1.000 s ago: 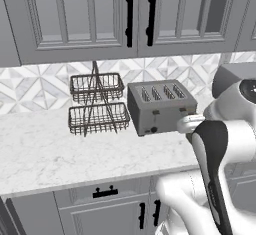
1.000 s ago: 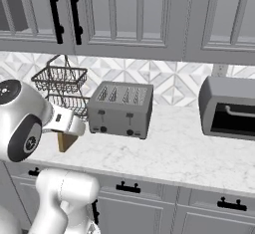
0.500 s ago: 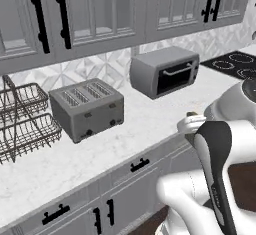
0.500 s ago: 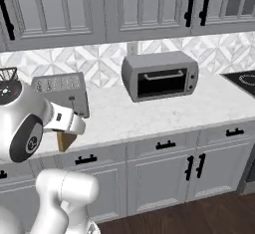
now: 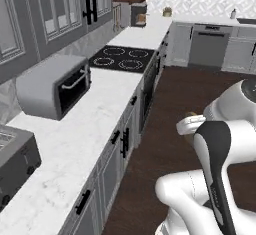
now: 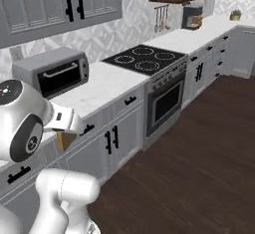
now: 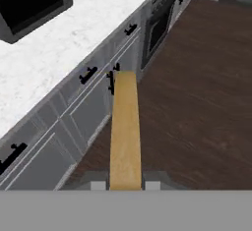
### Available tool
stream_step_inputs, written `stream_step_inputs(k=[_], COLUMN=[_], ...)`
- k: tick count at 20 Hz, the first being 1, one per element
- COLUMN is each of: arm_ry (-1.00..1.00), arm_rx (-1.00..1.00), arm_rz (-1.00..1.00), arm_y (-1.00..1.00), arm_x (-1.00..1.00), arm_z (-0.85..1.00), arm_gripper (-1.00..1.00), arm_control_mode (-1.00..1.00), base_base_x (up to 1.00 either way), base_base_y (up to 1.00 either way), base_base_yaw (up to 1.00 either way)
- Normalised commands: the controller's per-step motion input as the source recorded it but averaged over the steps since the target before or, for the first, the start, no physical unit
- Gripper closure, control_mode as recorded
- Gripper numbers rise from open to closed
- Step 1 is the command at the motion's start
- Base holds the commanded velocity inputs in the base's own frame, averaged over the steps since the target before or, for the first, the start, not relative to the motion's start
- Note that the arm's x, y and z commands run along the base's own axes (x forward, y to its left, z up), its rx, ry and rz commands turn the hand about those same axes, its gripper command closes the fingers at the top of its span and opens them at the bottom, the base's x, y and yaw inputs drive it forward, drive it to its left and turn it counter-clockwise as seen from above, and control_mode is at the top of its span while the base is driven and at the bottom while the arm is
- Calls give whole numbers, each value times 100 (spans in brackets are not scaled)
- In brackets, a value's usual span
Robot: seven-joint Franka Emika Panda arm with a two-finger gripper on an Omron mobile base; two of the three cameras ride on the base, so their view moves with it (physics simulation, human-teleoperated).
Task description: Start the toaster. Once the lever pops up, take the bread to the plate on the dining counter.
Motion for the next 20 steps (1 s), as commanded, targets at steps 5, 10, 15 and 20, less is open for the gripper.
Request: stream_step_inputs(k=[5,10,15,20], arm_ry=[0,0,0,0], arm_rx=[0,0,0,0], arm_rz=[0,0,0,0], arm_y=[0,0,0,0], arm_x=[0,0,0,0], arm_z=[0,0,0,0], arm_gripper=[100,100,100,100], arm_control_mode=[100,100,100,100], base_base_x=[0,5,61,100], base_base_y=[-3,-26,-25,-17], base_base_yaw=[-98,-86,-47,2])
